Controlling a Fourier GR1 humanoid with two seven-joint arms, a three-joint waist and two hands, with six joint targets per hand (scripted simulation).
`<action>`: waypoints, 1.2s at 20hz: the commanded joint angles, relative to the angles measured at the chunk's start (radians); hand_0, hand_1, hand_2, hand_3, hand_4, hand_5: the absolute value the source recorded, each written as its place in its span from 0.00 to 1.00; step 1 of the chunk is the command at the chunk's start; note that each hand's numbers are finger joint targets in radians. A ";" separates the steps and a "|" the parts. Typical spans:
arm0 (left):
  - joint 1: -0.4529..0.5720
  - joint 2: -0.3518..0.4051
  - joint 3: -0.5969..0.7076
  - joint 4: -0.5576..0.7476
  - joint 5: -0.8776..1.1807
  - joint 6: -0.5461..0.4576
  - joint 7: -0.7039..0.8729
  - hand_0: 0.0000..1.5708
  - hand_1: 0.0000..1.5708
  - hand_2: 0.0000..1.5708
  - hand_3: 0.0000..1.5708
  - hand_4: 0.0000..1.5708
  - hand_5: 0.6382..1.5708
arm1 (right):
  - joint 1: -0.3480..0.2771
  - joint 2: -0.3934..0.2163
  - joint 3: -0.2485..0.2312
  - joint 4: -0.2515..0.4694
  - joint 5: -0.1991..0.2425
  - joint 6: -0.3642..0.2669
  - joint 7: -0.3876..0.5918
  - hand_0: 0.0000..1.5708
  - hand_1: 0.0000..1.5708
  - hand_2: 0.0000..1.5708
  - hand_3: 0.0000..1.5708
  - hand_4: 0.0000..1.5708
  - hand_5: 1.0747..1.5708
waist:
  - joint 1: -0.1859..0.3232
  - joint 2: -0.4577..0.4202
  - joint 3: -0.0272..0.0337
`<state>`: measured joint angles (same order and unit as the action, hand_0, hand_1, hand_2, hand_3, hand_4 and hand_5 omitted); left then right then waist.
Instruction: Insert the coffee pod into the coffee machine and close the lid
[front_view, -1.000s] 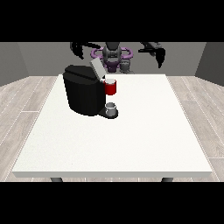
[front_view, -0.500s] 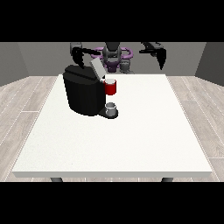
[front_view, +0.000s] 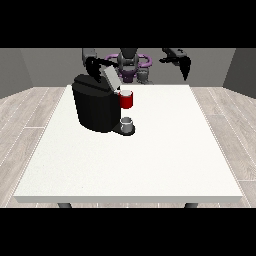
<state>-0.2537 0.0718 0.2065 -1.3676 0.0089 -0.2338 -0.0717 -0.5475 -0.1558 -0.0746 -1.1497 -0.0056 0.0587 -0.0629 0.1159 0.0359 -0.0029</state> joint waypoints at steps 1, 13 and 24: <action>0.007 0.029 -0.004 0.008 -0.007 0.000 -0.037 0.00 0.00 0.00 0.00 0.00 1.00 | -0.073 0.002 -0.019 0.048 -0.003 -0.007 0.028 0.00 0.00 0.00 0.00 0.00 1.00 | 0.002 0.029 0.0028; -0.054 0.041 -0.014 -0.055 0.063 -0.004 0.079 0.00 0.00 0.00 0.00 0.00 1.00 | -0.113 0.014 0.003 0.147 0.059 -0.020 -0.060 0.00 0.00 0.00 0.00 0.00 1.00 | 0.047 0.065 0.0031; 0.002 0.045 -0.028 0.004 0.017 0.038 -0.012 0.00 0.00 0.00 0.00 0.12 1.00 | -0.232 0.031 0.039 0.140 0.093 -0.011 0.053 0.00 0.00 0.00 0.00 0.00 1.00 | 0.032 0.023 0.0027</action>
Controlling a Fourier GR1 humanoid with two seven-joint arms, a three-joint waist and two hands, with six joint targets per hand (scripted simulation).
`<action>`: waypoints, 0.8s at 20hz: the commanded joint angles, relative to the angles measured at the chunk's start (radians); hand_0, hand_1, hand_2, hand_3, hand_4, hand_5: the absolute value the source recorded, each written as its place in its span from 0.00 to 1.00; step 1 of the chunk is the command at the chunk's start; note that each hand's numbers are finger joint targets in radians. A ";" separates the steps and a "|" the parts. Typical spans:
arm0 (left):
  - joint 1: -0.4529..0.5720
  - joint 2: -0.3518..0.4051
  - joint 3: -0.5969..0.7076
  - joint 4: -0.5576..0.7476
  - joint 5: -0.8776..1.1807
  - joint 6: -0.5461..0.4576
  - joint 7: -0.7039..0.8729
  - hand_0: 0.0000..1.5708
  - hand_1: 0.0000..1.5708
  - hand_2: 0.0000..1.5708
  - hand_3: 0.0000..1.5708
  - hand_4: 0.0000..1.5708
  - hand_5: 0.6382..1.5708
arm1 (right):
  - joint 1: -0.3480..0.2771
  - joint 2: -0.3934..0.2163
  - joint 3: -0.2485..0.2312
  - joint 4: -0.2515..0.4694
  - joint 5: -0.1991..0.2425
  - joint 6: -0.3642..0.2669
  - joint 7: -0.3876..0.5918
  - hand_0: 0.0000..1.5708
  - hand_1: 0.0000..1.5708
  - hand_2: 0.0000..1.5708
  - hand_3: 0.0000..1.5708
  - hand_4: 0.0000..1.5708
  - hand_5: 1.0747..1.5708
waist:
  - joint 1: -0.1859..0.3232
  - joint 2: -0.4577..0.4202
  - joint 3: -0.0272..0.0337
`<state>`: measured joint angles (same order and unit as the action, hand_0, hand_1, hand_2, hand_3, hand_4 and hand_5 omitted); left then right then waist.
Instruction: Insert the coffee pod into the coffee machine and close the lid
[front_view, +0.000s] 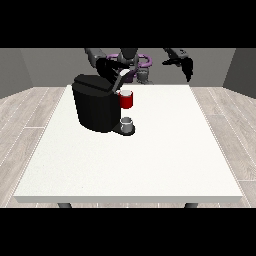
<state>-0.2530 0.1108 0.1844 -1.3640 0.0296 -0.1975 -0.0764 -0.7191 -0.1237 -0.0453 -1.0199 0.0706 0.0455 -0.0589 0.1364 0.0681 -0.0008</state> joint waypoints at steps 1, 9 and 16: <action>-0.013 0.002 0.008 0.034 0.007 0.013 -0.001 0.00 0.00 0.00 0.00 0.11 1.00 | -0.060 0.016 0.036 -0.011 0.021 0.019 0.077 0.00 0.00 0.00 0.00 0.04 1.00 | -0.021 -0.023 0.0006; -0.015 -0.028 -0.060 -0.046 -0.031 0.038 -0.028 0.00 0.00 0.00 0.00 0.13 1.00 | -0.106 0.047 0.025 0.041 0.072 -0.047 0.009 0.00 0.00 0.00 0.00 0.09 1.00 | 0.015 -0.012 0.0008; 0.045 -0.065 -0.076 -0.052 -0.010 0.038 -0.072 0.00 0.00 0.00 0.00 0.12 1.00 | -0.043 0.090 0.045 0.002 0.032 0.031 -0.063 0.00 0.00 0.00 0.00 0.08 1.00 | -0.018 -0.055 0.0008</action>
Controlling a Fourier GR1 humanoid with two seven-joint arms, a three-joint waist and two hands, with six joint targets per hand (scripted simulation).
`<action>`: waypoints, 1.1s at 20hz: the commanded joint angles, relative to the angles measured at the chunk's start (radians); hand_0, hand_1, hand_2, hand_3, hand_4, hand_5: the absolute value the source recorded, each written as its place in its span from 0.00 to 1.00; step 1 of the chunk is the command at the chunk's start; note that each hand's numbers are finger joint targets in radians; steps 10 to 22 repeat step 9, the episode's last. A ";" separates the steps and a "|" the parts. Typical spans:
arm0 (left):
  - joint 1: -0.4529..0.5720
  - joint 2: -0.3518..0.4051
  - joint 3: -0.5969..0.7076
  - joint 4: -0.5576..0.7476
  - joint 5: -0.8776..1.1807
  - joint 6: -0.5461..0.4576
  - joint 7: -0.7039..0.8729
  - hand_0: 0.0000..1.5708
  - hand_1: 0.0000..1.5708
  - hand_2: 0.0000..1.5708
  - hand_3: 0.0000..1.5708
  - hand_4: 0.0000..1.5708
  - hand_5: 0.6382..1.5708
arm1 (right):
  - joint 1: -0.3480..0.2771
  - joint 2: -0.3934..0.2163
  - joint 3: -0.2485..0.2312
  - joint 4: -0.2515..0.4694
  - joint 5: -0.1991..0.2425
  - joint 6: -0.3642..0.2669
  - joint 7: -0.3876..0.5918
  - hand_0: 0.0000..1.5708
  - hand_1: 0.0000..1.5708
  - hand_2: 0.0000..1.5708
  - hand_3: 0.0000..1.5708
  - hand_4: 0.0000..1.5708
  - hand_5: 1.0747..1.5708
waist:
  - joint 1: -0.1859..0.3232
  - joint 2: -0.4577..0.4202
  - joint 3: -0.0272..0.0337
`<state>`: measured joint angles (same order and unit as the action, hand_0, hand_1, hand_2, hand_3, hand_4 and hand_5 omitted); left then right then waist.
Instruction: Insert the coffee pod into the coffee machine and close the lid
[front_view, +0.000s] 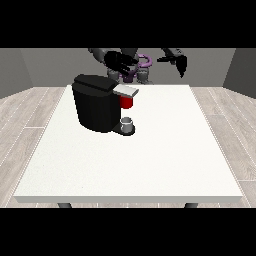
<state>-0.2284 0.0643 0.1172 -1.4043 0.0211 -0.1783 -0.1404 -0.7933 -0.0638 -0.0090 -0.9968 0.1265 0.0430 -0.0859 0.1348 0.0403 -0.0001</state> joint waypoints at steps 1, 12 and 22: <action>0.022 0.001 0.011 0.033 0.011 -0.003 -0.025 0.00 0.00 0.00 0.00 0.12 1.00 | 0.052 0.061 0.063 -0.052 -0.017 0.034 -0.024 0.00 0.00 0.00 0.00 0.11 1.00 | -0.039 -0.041 -0.0001; 0.091 0.012 0.048 0.074 0.013 0.030 -0.003 0.00 0.00 0.00 0.00 0.12 1.00 | 0.393 0.063 0.174 -0.181 -0.213 -0.019 -0.086 0.00 0.00 0.00 0.00 0.10 1.00 | -0.129 -0.180 0.0005; 0.091 0.012 0.048 0.074 0.013 0.030 -0.003 0.00 0.00 0.00 0.00 0.12 1.00 | 0.393 0.063 0.174 -0.181 -0.213 -0.019 -0.086 0.00 0.00 0.00 0.00 0.10 1.00 | -0.129 -0.180 0.0005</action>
